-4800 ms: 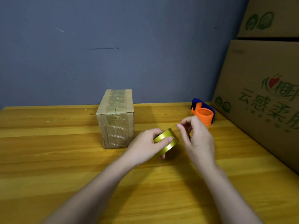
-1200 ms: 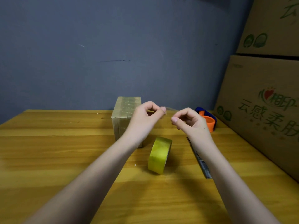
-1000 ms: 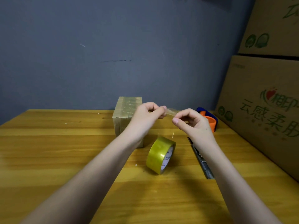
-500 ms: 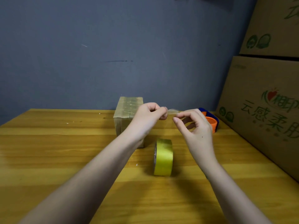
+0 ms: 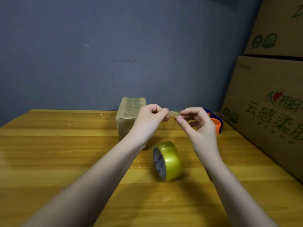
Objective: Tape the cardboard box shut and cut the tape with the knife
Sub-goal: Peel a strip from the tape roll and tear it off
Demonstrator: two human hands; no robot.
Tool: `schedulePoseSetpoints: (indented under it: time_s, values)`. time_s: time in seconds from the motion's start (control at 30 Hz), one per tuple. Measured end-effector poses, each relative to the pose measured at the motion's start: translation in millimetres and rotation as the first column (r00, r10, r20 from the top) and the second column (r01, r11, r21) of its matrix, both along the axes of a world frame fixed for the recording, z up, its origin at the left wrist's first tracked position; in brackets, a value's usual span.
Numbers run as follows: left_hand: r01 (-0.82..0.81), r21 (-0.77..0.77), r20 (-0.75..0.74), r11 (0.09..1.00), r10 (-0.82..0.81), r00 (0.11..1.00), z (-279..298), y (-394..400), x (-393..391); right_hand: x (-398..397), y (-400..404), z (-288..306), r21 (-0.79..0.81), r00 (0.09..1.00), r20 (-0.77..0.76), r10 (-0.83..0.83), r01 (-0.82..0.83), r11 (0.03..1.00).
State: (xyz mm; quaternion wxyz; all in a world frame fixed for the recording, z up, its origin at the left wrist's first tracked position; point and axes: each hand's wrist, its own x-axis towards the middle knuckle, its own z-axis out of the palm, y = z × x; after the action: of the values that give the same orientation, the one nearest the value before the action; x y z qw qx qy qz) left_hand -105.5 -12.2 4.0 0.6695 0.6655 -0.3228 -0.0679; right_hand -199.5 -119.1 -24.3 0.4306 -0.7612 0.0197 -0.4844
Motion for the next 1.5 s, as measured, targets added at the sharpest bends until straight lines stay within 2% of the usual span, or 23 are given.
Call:
schedulePoseSetpoints:
  time_s: [0.37, 0.53, 0.8, 1.2, 1.37, 1.5]
  values:
    - [-0.052, 0.006, 0.015, 0.999, 0.052, 0.999, -0.2, 0.7, -4.1, -0.7, 3.1, -0.7, -0.091, 0.998, 0.009, -0.061, 0.062, 0.994]
    - [-0.071, -0.013, 0.001, 0.997, 0.071, 0.997, -2.0, 0.3, -5.6, -1.0, 5.8, -0.8, -0.012, 0.998, 0.045, -0.037, 0.038, 0.999]
    - [-0.084, -0.023, 0.005, 0.996, 0.084, 0.996, -1.8, 2.4, -9.8, -0.7, 1.6, -2.6, -0.147, 0.994, 0.005, -0.107, 0.107, 0.983]
    - [-0.103, -0.002, 0.016, 0.995, 0.103, 0.995, -1.3, 5.8, -15.9, 1.9, 6.9, -3.9, -0.165, 0.980, 0.042, -0.194, 0.199, 0.966]
    - [-0.158, 0.063, 0.107, 0.985, 0.151, 0.983, -5.6, 6.4, -11.9, 6.2, 10.7, -10.1, -0.181, 0.965, 0.042, -0.259, 0.262, 0.948]
    - [-0.290, 0.129, 0.301, 0.948, 0.242, 0.922, -5.4, 7.8, -10.1, 9.8, 13.1, -15.2, -0.225, 0.946, 0.084, -0.312, 0.323, 0.919]
